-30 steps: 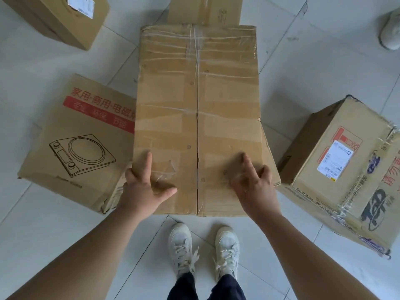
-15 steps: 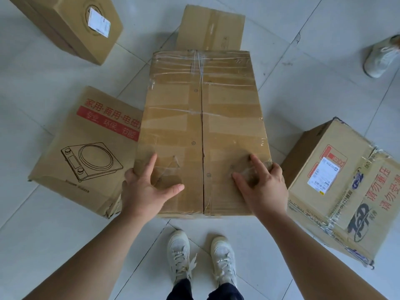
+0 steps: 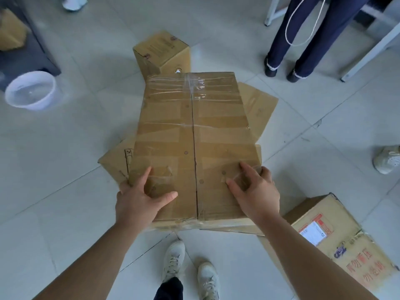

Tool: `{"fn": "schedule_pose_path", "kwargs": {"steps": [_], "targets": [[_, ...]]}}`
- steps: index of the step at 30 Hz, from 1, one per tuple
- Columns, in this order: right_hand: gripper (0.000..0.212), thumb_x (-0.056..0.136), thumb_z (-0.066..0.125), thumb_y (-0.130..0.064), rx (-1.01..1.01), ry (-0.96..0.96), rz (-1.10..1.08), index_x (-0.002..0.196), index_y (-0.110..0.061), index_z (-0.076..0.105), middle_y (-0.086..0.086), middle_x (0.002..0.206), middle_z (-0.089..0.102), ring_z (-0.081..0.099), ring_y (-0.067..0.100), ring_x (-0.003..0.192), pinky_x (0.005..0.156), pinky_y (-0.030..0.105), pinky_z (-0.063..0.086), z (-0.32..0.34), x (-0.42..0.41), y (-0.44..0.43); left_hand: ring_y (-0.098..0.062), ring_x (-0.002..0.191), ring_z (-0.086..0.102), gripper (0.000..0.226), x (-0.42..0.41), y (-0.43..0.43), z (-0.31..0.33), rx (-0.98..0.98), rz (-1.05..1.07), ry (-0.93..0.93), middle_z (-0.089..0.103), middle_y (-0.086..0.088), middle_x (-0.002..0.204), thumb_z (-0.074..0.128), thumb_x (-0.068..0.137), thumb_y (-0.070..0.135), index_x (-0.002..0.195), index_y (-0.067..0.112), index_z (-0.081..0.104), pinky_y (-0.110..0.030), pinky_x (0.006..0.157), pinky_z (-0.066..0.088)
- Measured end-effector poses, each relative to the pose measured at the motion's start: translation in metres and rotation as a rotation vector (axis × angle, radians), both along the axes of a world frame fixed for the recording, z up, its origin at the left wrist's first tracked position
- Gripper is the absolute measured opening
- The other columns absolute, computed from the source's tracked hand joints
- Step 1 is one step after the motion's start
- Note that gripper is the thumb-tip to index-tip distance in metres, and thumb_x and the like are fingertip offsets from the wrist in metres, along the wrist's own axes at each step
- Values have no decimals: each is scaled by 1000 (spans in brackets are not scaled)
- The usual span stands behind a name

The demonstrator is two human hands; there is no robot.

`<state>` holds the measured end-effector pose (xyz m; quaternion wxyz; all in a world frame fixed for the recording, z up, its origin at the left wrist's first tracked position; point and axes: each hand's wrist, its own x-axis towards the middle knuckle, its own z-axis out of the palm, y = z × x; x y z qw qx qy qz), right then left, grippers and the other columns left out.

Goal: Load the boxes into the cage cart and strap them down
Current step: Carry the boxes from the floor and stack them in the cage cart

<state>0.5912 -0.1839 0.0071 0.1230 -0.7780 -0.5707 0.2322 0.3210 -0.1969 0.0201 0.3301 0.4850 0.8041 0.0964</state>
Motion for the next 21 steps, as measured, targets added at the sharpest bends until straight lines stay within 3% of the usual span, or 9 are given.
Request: {"fn": "schedule_pose_path", "kwargs": {"steps": [3, 7, 11, 15, 21], "targets": [[71, 72, 41, -77, 74, -12, 126, 134, -44, 41, 8, 137, 43, 50, 30, 117, 88, 39, 48, 53, -20, 6, -30, 122, 42, 106, -17, -25, 46, 54, 121, -5, 33, -8, 136, 69, 52, 79, 143, 52, 21, -46, 100, 43], [67, 76, 47, -73, 142, -43, 287, 137, -45, 39, 12, 140, 43, 47, 32, 121, 94, 40, 43, 117, -60, 8, -30, 121, 43, 108, -45, -67, 103, 124, 283, 18, 33, -8, 136, 66, 51, 82, 143, 52, 20, -46, 99, 44], [67, 76, 48, -72, 191, 31, 459, 137, -45, 39, 14, 140, 40, 49, 33, 120, 96, 39, 44, 169, -111, -2, -30, 120, 44, 107, -81, -117, 155, 210, 458, 24, 34, -7, 135, 68, 51, 80, 143, 51, 23, -45, 98, 44], [70, 70, 39, -78, 255, 60, 629, 132, -48, 41, 11, 138, 42, 55, 31, 112, 87, 39, 49, 210, -174, -22, -29, 118, 46, 108, -118, -176, 197, 266, 624, 59, 36, -6, 133, 68, 50, 81, 143, 50, 24, -44, 95, 47], [72, 71, 37, -79, 333, 79, 906, 135, -47, 39, 10, 136, 44, 55, 29, 112, 87, 38, 49, 260, -284, -73, -28, 113, 47, 106, -177, -279, 243, 327, 869, 133, 39, -5, 127, 65, 49, 83, 142, 51, 24, -43, 95, 47]]}}
